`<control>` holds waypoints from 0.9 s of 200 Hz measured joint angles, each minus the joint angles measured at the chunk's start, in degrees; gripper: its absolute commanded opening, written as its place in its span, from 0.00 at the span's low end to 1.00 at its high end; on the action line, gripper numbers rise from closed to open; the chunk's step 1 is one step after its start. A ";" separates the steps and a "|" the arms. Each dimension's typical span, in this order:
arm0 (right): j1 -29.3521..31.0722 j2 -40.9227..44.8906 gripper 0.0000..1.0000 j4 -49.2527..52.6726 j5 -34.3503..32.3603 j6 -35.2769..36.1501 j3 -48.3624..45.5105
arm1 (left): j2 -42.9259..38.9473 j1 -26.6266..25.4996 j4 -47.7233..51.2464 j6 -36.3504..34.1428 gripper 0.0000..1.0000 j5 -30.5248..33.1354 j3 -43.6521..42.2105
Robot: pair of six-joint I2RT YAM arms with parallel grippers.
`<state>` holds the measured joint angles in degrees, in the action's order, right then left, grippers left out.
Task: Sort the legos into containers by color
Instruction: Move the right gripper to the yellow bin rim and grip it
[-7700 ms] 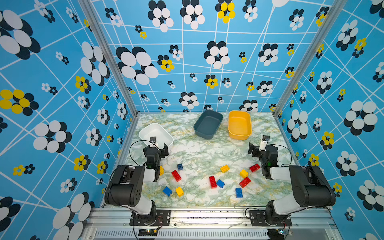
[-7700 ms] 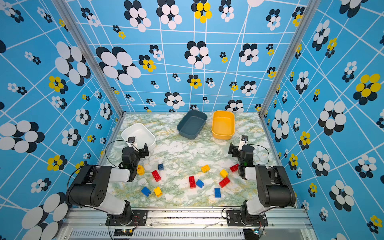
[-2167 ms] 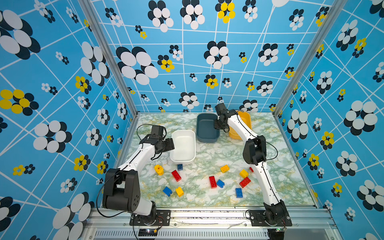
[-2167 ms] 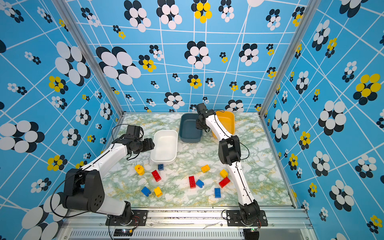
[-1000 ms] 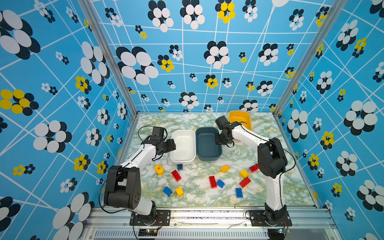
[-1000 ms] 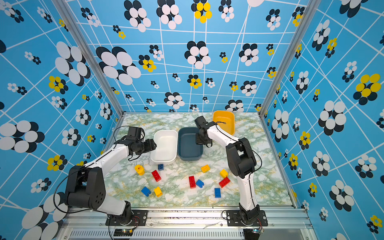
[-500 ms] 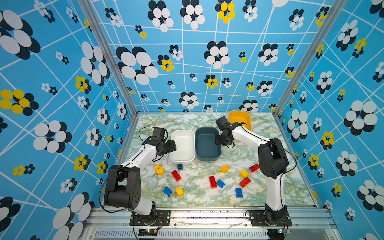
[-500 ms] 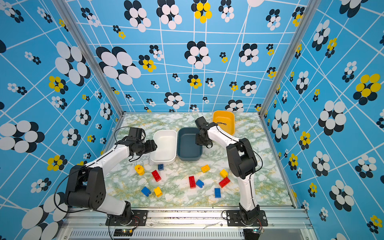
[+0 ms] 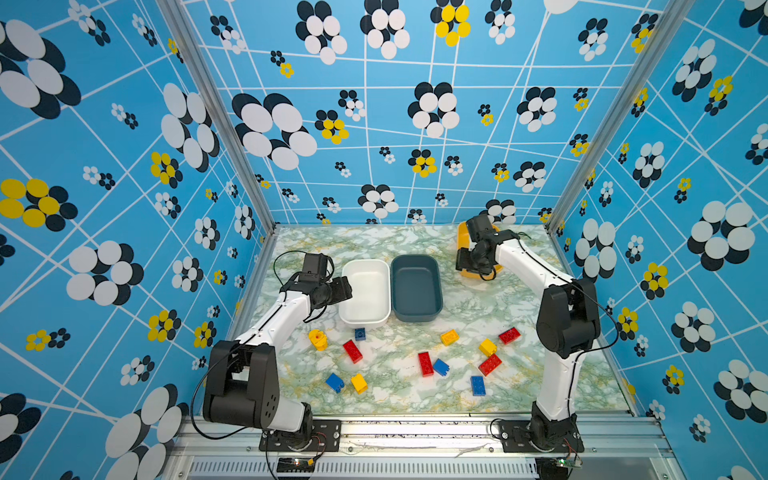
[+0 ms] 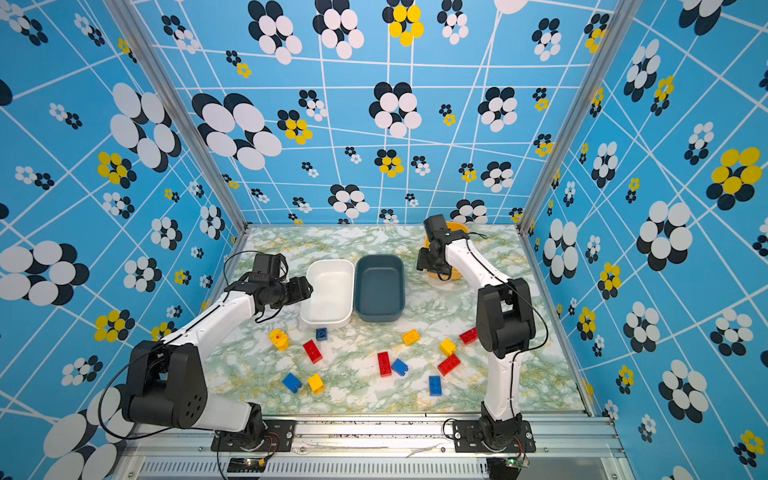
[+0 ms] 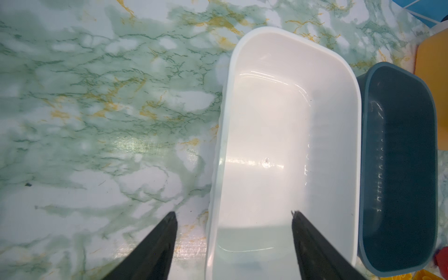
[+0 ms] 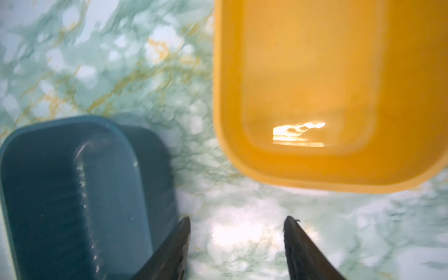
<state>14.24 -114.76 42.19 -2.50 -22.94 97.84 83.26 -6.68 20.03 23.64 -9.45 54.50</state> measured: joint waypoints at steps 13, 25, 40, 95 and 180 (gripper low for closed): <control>-3.52 -0.17 0.67 0.44 -0.37 1.01 1.18 | -0.72 0.00 -0.02 0.02 0.77 0.00 -0.52; -6.23 -1.01 0.69 0.90 -0.87 1.66 3.26 | -1.33 0.02 0.04 0.28 0.78 0.00 -0.98; -9.20 -3.10 0.69 0.90 -1.31 2.64 6.86 | -2.01 0.02 0.04 0.46 0.81 0.00 -1.38; -13.94 -16.63 0.70 3.19 -2.34 5.90 22.36 | -3.65 0.39 -0.37 1.27 0.87 -0.07 -2.71; -14.21 -28.89 0.31 8.33 -1.44 9.14 33.79 | -5.95 1.09 0.11 2.08 0.88 -0.20 -3.63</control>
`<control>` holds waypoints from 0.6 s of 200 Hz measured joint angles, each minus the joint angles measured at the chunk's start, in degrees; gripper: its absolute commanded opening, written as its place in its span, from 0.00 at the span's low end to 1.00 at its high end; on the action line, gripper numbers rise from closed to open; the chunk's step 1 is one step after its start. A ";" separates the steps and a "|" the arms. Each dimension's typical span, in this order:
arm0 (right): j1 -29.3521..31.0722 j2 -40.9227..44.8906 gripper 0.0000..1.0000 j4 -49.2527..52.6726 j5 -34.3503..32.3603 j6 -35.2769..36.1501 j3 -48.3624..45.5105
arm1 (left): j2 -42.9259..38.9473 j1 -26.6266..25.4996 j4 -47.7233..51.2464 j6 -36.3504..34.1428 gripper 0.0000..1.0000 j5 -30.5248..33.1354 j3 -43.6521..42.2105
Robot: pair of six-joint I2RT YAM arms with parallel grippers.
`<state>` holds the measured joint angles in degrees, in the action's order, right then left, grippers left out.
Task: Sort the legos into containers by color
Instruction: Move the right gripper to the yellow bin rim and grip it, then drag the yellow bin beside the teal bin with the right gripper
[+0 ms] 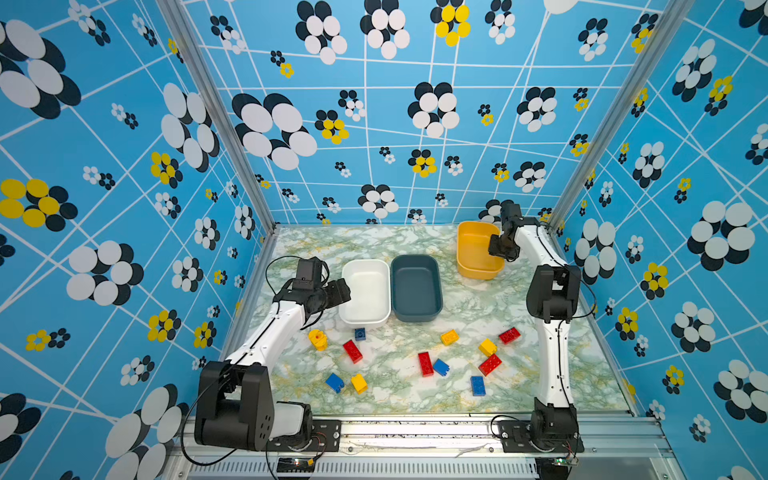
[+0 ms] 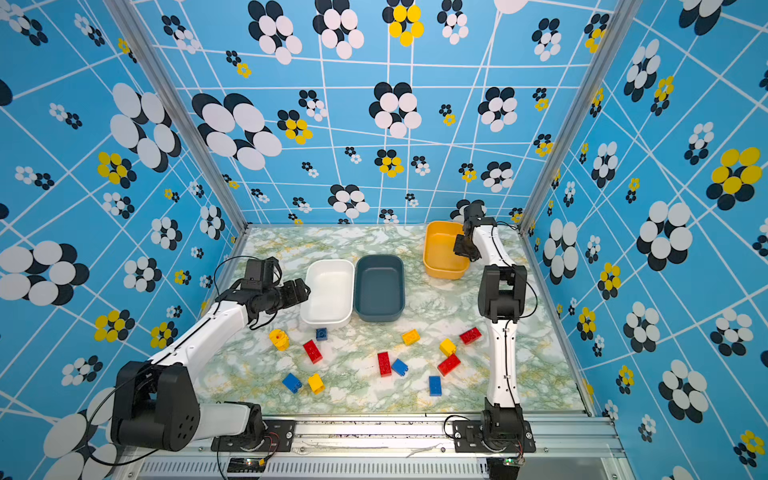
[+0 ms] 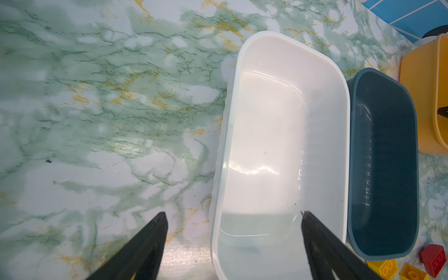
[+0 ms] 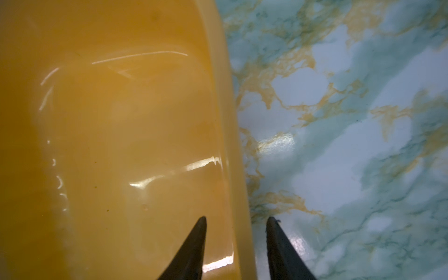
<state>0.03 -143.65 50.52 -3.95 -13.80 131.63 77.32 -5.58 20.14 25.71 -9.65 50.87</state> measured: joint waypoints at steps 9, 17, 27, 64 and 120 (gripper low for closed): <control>0.00 0.00 0.26 0.09 -0.04 0.26 0.00 | -0.22 0.00 0.00 0.26 0.88 0.00 -0.04; 0.00 0.00 0.23 0.09 -0.02 0.50 0.00 | -0.63 0.00 0.00 0.42 0.88 0.02 -0.17; 0.04 0.00 0.19 0.11 -0.04 1.25 0.00 | -1.16 0.00 0.09 0.50 0.88 0.09 -0.26; 0.68 1.05 0.09 -0.59 -0.31 2.67 -2.56 | -1.79 0.37 0.02 0.48 0.89 0.15 -0.26; 2.49 11.82 0.00 -5.31 -0.52 4.48 -19.04 | -1.75 0.37 -0.04 0.48 0.90 -0.02 -0.24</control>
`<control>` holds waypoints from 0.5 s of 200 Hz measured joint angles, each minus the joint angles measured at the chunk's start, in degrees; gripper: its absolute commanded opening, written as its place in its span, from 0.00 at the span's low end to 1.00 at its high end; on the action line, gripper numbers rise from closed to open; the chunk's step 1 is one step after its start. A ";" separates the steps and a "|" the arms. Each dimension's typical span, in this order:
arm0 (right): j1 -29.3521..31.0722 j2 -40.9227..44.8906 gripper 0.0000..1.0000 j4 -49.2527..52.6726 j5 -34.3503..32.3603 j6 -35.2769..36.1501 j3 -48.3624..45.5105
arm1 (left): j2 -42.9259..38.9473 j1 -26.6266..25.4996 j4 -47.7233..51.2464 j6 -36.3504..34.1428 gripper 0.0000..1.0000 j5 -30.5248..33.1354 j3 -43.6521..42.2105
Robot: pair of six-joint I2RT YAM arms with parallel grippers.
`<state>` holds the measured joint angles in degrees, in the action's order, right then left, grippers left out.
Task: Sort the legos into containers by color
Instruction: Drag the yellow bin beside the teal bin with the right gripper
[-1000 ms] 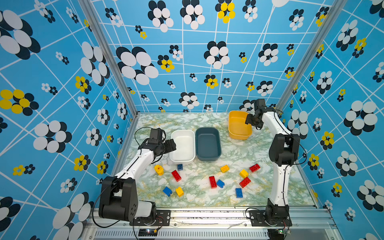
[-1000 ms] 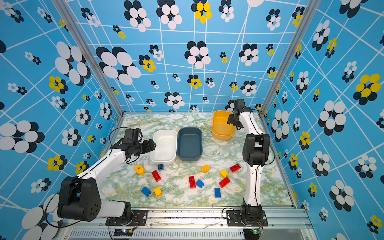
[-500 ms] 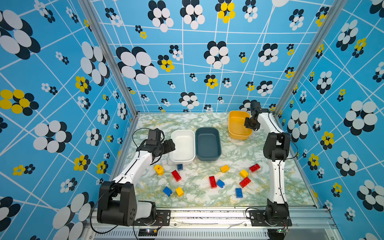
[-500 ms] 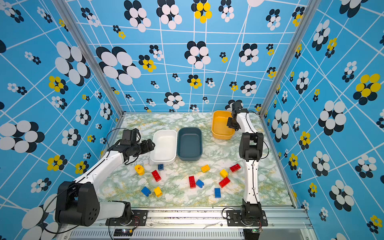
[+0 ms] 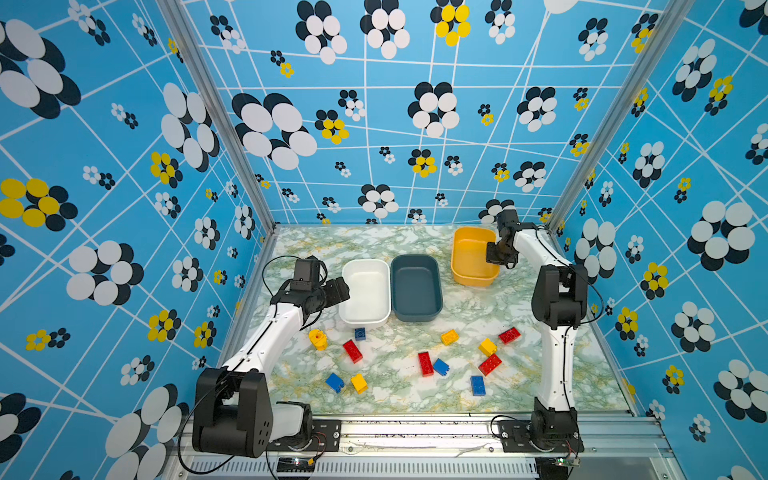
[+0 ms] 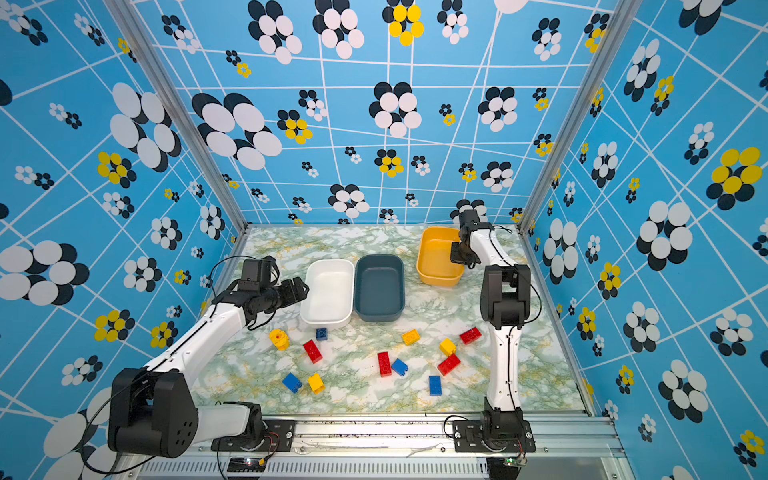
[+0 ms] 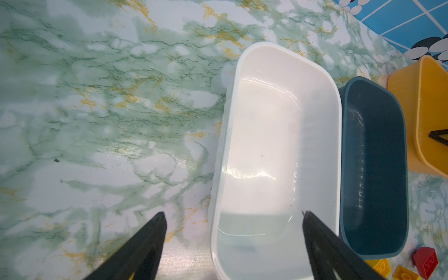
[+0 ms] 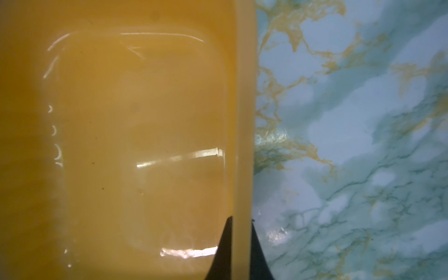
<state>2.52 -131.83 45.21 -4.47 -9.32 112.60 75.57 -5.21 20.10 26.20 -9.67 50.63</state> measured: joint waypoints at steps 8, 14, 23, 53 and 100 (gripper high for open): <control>0.31 2.12 0.00 -0.66 -0.02 0.48 -3.04 | 0.00 0.00 0.00 0.00 0.90 0.00 -0.02; 0.50 3.52 0.00 -1.03 -0.07 0.70 -5.03 | 0.00 0.00 0.00 -0.02 0.90 0.00 -0.02; 0.85 5.70 0.00 -1.62 -0.11 1.05 -8.07 | 0.00 0.00 0.00 -0.02 0.90 -0.02 -0.02; 2.25 11.87 0.00 -3.34 -0.13 1.84 -16.96 | 0.00 0.00 -0.22 -0.02 0.90 -0.04 -0.02; 3.93 18.36 0.00 -7.52 0.46 2.32 -28.92 | 0.00 0.00 -1.09 0.00 0.91 -0.39 -1.11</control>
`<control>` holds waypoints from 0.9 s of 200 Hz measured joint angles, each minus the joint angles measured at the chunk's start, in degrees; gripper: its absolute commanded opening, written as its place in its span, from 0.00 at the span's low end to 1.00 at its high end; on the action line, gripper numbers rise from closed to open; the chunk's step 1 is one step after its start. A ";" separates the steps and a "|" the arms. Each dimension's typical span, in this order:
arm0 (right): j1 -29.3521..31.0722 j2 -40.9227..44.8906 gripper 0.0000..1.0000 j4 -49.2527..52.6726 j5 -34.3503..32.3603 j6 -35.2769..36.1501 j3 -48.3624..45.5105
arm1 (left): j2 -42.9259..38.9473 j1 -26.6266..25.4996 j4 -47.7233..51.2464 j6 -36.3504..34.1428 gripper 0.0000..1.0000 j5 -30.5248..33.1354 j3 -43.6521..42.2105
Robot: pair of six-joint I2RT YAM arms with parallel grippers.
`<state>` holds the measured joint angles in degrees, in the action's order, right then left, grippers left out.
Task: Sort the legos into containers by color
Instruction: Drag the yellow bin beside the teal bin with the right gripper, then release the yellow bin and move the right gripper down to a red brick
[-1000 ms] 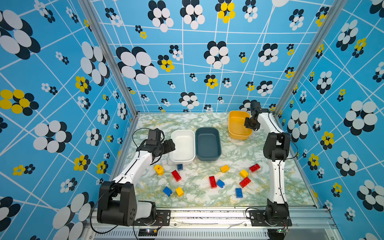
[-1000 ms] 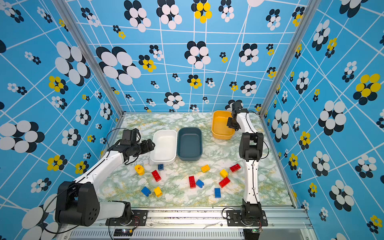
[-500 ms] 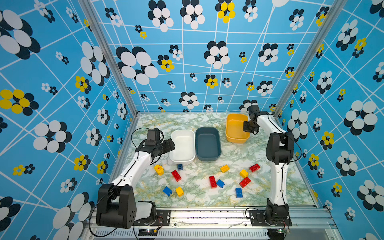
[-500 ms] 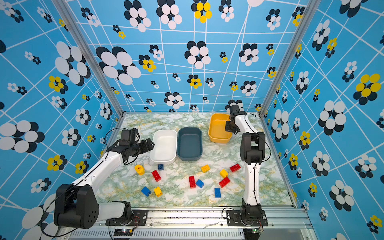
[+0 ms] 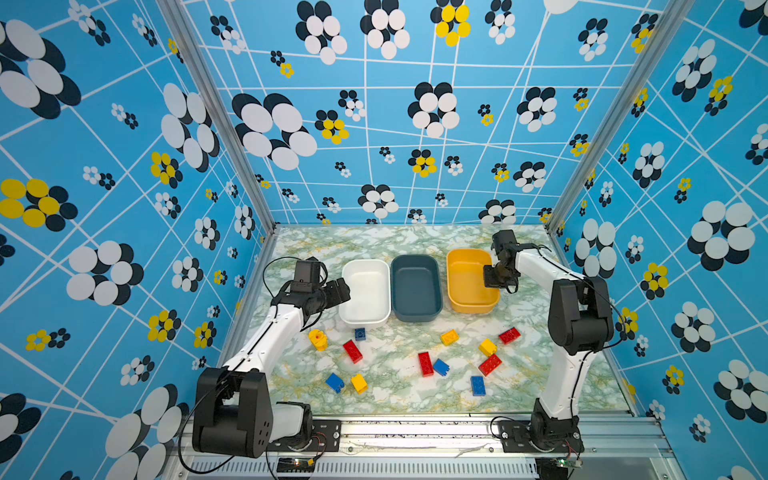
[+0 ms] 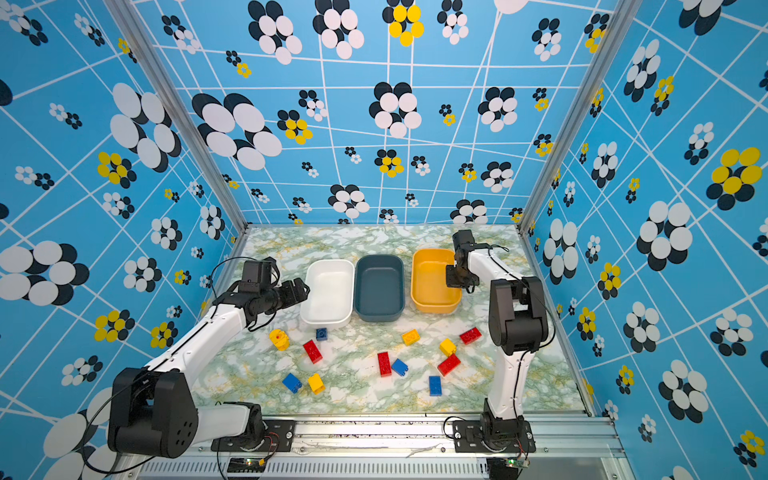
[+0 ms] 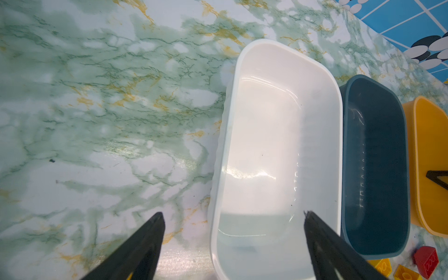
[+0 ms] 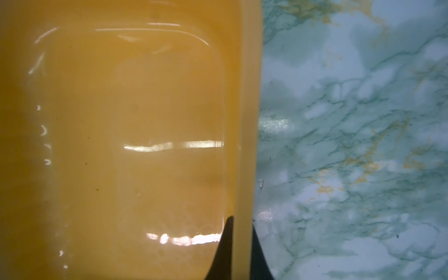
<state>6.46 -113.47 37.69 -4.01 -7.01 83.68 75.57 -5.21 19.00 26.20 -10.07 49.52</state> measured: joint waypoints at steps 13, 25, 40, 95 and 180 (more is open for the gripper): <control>0.50 1.64 0.00 -0.92 0.04 0.02 -2.10 | 0.00 0.00 -0.02 0.00 0.92 -0.07 -0.31; 1.11 2.78 0.00 -1.22 0.09 0.20 -3.39 | -0.02 0.00 -0.02 -0.02 0.92 -0.09 -0.44; 1.84 3.72 0.00 -1.79 0.26 0.31 -4.68 | -0.04 0.00 -0.02 -0.02 0.92 -0.09 -0.46; 2.89 3.96 0.05 -2.86 1.11 0.39 -5.99 | -0.15 0.00 -0.22 -0.02 0.94 -0.11 -0.70; 2.91 5.09 0.54 -1.64 1.57 -1.29 -5.75 | -1.84 0.00 -0.22 0.00 0.96 -0.07 -1.25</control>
<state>9.37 -108.38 36.05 -2.44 -8.29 77.93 73.73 -5.21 18.79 26.20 -10.13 48.27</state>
